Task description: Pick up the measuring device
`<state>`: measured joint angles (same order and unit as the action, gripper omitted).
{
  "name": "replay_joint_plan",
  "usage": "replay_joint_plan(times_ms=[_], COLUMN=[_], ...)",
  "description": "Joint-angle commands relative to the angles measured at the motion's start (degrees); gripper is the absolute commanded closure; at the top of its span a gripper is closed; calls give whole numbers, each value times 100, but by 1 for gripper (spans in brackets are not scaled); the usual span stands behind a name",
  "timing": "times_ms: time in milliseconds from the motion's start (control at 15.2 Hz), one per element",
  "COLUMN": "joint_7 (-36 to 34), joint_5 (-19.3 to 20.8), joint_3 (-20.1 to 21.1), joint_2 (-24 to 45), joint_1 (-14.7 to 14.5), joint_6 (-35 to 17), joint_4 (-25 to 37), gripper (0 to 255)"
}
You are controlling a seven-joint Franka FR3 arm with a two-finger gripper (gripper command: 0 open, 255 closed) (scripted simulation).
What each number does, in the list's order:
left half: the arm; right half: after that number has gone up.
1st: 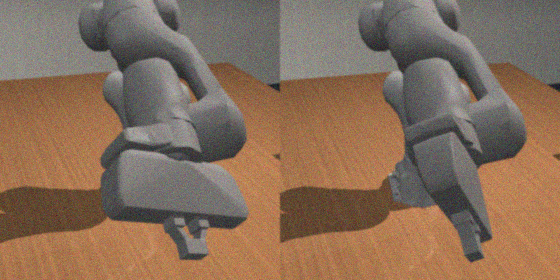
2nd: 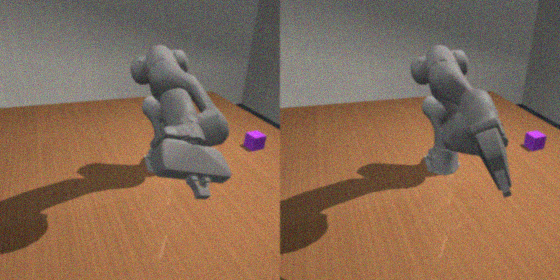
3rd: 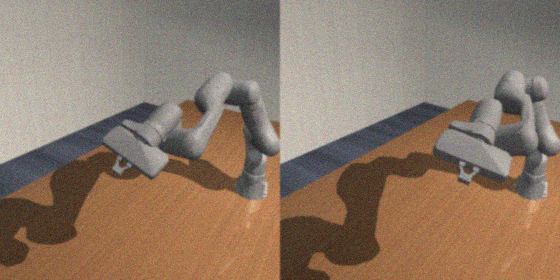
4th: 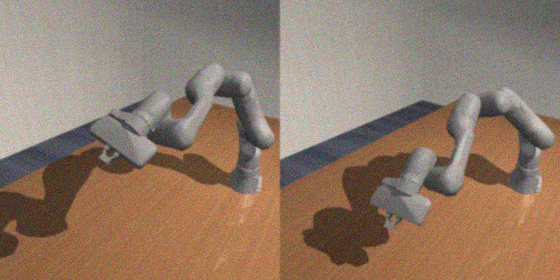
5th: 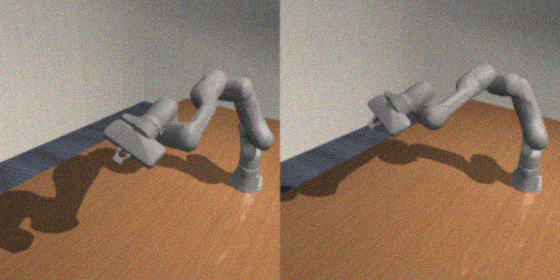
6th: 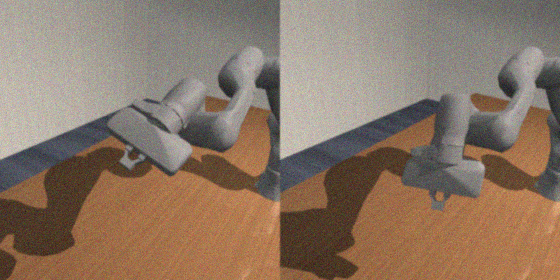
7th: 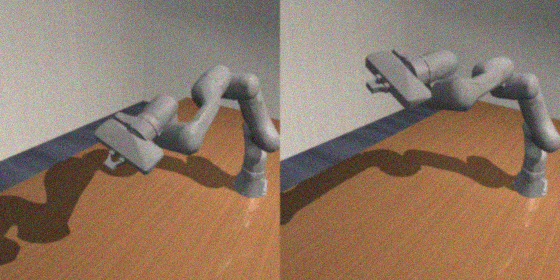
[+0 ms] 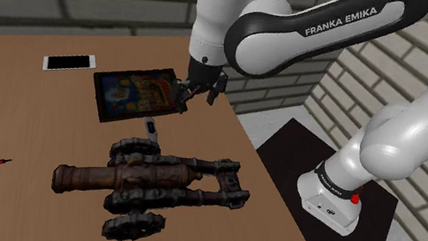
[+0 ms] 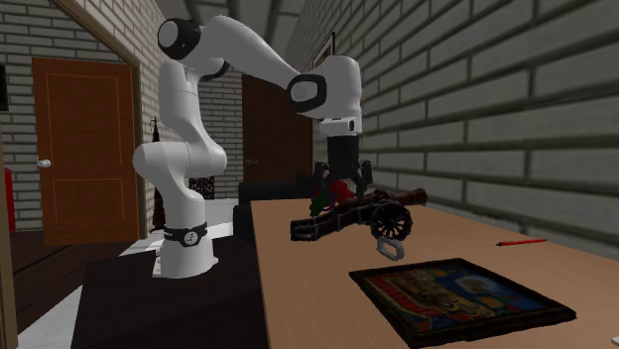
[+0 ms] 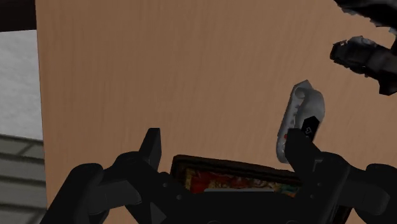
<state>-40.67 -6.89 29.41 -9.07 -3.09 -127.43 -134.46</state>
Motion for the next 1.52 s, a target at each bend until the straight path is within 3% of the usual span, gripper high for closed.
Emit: replay_joint_plan(times_ms=[0, 264, 528, 1188, 1254, 1452], joint_7=[-579, -1671, -2626, -2844, -2843, -2840], joint_5=[325, 1126, 1867, 2183, 2185, 2184], joint_3=[201, 330, 166, -18, -19, -20], joint_2=[539, 1598, 2636, 3058, 3061, 3062], joint_1=[16, -125, -520, -671, -671, -669], joint_6=[-198, -416, -442, -900, -900, -897], joint_4=[302, 965, 1779, 1689, 1693, 1696], gripper=[0, 0, 0, 0, 255, 255])
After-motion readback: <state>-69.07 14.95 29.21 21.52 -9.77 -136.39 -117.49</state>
